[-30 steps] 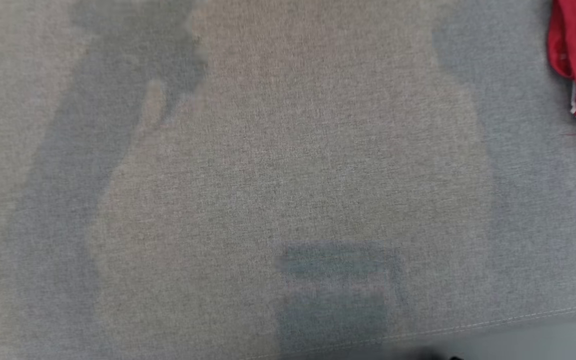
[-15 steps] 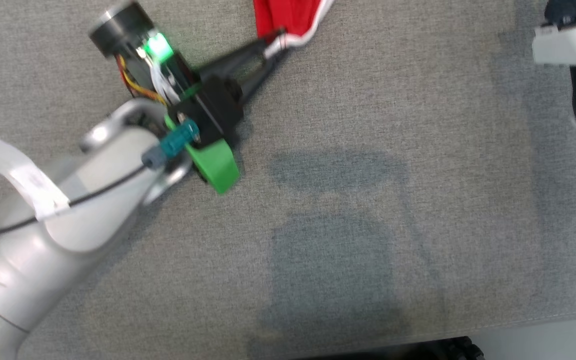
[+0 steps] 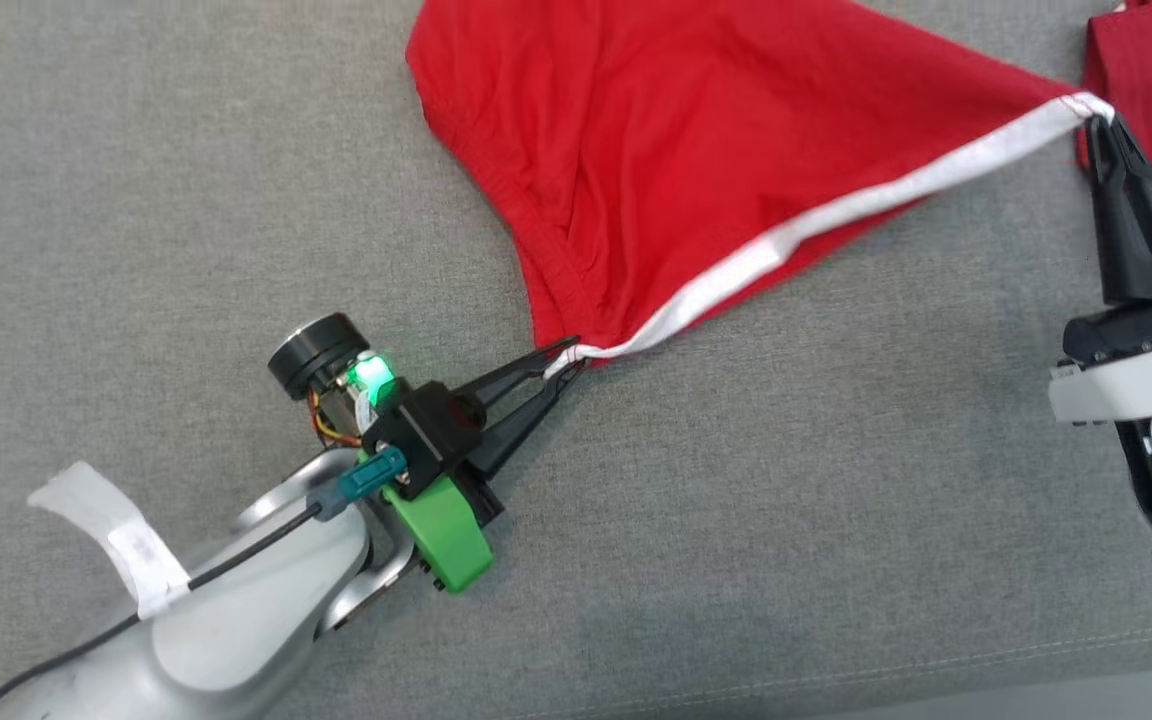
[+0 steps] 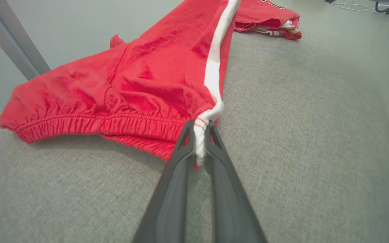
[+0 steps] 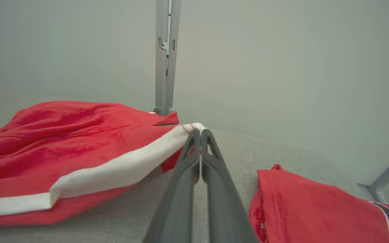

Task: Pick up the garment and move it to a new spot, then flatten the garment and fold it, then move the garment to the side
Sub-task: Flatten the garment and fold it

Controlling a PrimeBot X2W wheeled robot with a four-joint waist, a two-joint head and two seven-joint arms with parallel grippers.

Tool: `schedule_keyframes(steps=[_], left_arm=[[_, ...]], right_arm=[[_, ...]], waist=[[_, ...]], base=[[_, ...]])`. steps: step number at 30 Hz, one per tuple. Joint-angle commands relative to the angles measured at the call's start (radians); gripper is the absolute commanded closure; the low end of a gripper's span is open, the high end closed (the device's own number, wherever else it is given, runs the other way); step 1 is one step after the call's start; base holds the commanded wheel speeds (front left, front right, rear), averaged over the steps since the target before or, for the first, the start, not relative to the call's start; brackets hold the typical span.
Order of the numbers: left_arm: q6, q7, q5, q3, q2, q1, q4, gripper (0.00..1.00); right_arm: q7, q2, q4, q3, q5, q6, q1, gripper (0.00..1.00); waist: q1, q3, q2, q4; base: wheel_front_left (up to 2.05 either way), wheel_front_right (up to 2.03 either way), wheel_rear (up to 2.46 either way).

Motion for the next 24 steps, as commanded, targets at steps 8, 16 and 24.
schedule_keyframes(steps=[8,16,24], left_arm=[[0.002,0.001,-0.005,0.1,0.049,0.172,-0.096,1.0],[0.009,0.006,-0.047,0.149,0.12,0.299,-0.241,1.0],[0.007,0.112,-0.212,0.154,0.074,0.282,-0.256,1.0]], right_arm=[[-0.002,-0.009,-0.057,-0.073,0.005,-0.001,0.199,1.0],[-0.002,0.003,-0.207,-0.163,0.002,-0.001,0.397,1.0],[0.056,-0.023,-0.106,-0.119,-0.012,-0.001,0.323,1.0]], waist=[[0.0001,-0.184,0.0,0.0],[0.0001,-0.221,0.0,0.015],[0.0001,-0.198,0.0,0.036]], base=[[0.0,0.0,0.0],[0.0,0.0,0.0],[0.0,0.0,0.0]])
